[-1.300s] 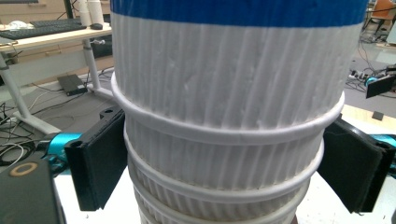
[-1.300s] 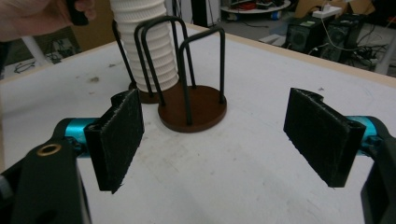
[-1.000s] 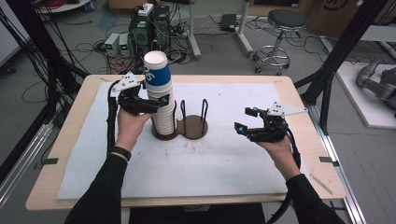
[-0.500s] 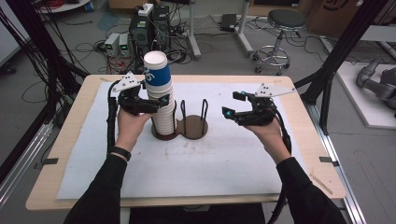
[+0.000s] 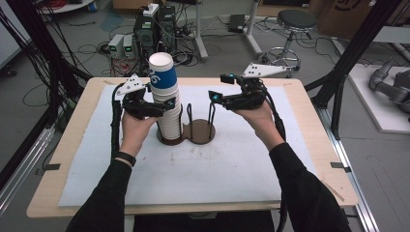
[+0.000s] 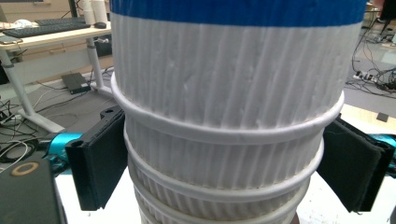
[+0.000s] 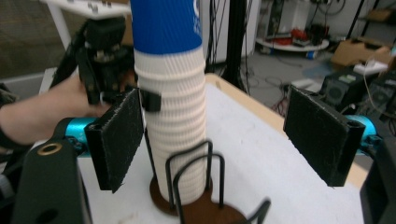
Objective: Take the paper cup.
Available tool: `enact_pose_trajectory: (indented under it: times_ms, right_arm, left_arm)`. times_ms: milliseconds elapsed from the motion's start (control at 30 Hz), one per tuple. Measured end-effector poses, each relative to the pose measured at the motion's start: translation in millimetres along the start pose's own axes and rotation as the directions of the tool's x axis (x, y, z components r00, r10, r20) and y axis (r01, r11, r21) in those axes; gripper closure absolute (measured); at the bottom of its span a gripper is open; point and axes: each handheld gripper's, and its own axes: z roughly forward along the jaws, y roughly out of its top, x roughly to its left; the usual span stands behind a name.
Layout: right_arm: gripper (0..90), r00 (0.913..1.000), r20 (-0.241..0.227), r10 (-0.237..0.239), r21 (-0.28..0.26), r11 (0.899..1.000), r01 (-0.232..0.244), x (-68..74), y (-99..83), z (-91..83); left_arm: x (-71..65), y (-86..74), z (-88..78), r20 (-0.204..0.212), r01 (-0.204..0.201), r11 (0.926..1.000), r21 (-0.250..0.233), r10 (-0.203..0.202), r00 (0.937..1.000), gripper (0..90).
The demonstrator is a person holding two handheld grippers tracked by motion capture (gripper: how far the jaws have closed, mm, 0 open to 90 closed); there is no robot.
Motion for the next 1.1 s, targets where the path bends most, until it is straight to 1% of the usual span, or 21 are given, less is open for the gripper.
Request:
enact_pose_trajectory:
  times_ms: [67,133,167,233,300,333,367,400,433,500,533,600,667,700,833,900,933,967,1000,1067,1100]
  right_arm:
    - [20.9,1.0000,-0.006,0.005,-0.002,1.000,-0.005,0.2,3.3,2.8]
    - [20.9,0.9999,-0.016,0.002,-0.007,1.000,-0.002,1.1,13.3,11.4]
    - [20.9,0.9999,-0.016,0.002,-0.007,1.000,-0.002,1.1,13.3,11.4]
    - [20.9,0.9998,-0.020,-0.007,-0.011,1.000,0.007,3.1,22.5,21.1]
    - [20.9,0.9996,-0.027,-0.005,-0.004,1.000,0.005,3.9,25.4,24.3]
    - [20.9,0.9995,-0.030,-0.012,-0.007,1.000,0.012,6.2,31.5,31.4]
    - [20.9,0.9995,-0.030,-0.012,-0.007,1.000,0.012,6.2,31.5,31.4]
    - [20.9,0.9990,-0.042,-0.012,-0.011,1.000,0.012,8.2,36.7,37.5]
    - [20.9,0.9990,-0.042,-0.012,-0.011,1.000,0.012,8.2,36.7,37.5]
    - [20.9,0.9986,-0.052,-0.013,-0.010,1.000,0.013,11.0,44.2,46.4]
    - [20.9,0.9986,-0.052,-0.013,-0.010,1.000,0.013,11.0,44.2,46.4]
    - [20.9,0.9979,-0.065,-0.003,-0.019,1.000,0.002,13.4,50.0,51.9]
    - [20.9,0.9965,-0.082,0.012,-0.022,1.000,-0.014,15.3,59.3,60.9]
    - [20.8,0.9965,-0.082,0.016,-0.021,1.000,-0.018,16.2,62.0,63.9]
    - [20.9,0.9947,-0.101,0.019,-0.020,1.000,-0.021,19.5,72.4,75.7]
    - [20.8,0.9948,-0.101,0.015,-0.016,1.000,-0.017,21.1,74.9,78.6]
    - [20.9,0.9949,-0.099,0.015,-0.008,1.000,-0.015,24.6,79.4,84.2]
    - [20.9,0.9949,-0.099,0.015,-0.008,1.000,-0.015,24.6,79.4,84.2]
    - [20.8,0.9946,-0.102,0.016,-0.003,1.000,-0.016,27.0,83.0,89.7]
    - [20.9,0.9948,-0.101,0.015,0.000,1.000,-0.015,27.8,84.3,92.5]
    - [20.9,0.9955,-0.094,0.018,0.010,1.000,-0.017,29.2,86.5,98.3]
  left_arm:
    - [0.0,0.0,0.2,-0.001,0.001,1.0000,-0.001,-0.001,1.0000,11.8]
    - [0.1,-0.1,0.2,0.001,0.000,1.0000,-0.002,0.000,1.0000,11.8]
    - [0.1,-0.1,0.2,0.001,0.000,1.0000,-0.002,0.000,1.0000,11.8]
    - [0.7,-0.1,-0.1,0.002,0.000,1.0000,-0.001,0.000,1.0000,11.9]
    - [0.9,-0.3,0.1,0.002,0.004,1.0000,-0.003,-0.004,1.0000,11.8]
    - [1.1,-0.4,0.2,0.002,0.005,1.0000,-0.004,-0.005,1.0000,11.8]
    - [1.0,-0.4,0.2,0.002,0.005,1.0000,-0.004,-0.005,1.0000,11.8]
    - [0.9,-0.3,0.3,0.002,0.004,1.0000,-0.004,-0.004,1.0000,11.8]
    - [0.9,-0.2,0.2,0.003,0.002,1.0000,-0.003,-0.002,1.0000,11.8]
    - [0.7,-0.1,0.0,0.002,0.002,1.0000,-0.002,-0.002,1.0000,11.8]
    - [0.8,-0.1,-0.2,0.003,0.002,1.0000,-0.001,-0.002,1.0000,11.8]
    - [0.5,0.1,-0.2,0.002,0.003,1.0000,-0.002,-0.003,1.0000,11.8]
    - [0.6,0.2,-0.2,0.001,0.001,1.0000,0.001,-0.001,1.0000,11.8]
    - [0.5,0.1,0.1,0.001,0.001,1.0000,0.000,-0.001,1.0000,11.9]
    - [0.5,0.1,0.1,0.000,0.002,1.0000,0.000,-0.002,1.0000,11.9]
    - [0.6,0.2,-0.2,0.002,0.000,1.0000,0.002,0.000,1.0000,11.9]
    - [0.6,0.2,-0.2,0.001,0.000,1.0000,0.001,0.000,1.0000,11.9]
    - [0.6,0.2,-0.2,0.001,0.000,1.0000,0.001,0.000,1.0000,11.9]
    - [0.4,0.2,-0.1,0.001,0.001,1.0000,0.001,-0.001,1.0000,11.9]
    - [0.1,0.3,0.2,0.000,-0.002,1.0000,0.000,0.002,1.0000,11.9]
    - [0.3,0.2,0.3,0.000,-0.001,1.0000,0.000,0.001,1.0000,11.9]
